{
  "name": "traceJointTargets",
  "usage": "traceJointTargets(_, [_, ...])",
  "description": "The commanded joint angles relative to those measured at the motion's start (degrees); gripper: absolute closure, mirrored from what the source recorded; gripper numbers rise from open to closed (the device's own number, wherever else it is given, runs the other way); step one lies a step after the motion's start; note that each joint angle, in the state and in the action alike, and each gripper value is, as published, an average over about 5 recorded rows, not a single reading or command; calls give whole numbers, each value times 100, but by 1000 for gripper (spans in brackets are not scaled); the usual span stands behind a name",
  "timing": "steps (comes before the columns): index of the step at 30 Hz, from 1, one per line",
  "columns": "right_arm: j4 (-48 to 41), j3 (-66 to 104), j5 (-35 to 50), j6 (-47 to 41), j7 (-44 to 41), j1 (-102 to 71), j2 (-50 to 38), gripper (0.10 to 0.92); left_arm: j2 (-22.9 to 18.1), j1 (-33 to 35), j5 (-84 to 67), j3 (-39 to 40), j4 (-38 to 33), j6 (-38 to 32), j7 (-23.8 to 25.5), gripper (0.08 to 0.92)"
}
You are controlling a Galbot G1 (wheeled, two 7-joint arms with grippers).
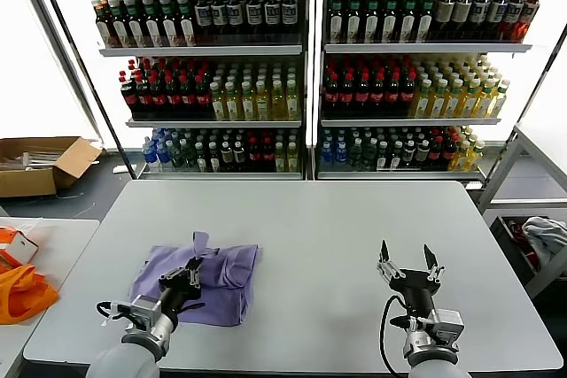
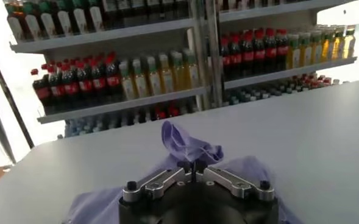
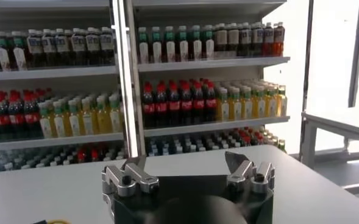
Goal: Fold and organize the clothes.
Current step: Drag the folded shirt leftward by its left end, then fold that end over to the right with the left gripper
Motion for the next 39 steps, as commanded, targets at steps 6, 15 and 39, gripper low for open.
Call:
traceJointTargets(6, [-25, -20, -29, 27, -8, -132, 93, 203, -232, -258, 86, 515, 335, 63, 34, 908])
traceJointTargets(15, [-80, -33, -15, 40, -19, -147, 34, 203, -553, -402, 74, 667, 662, 1, -112, 908])
traceJointTargets(39, [-291, -170, 16, 68, -20, 10, 5, 203, -911, -304, -3971, 595, -1184, 170, -1122, 433])
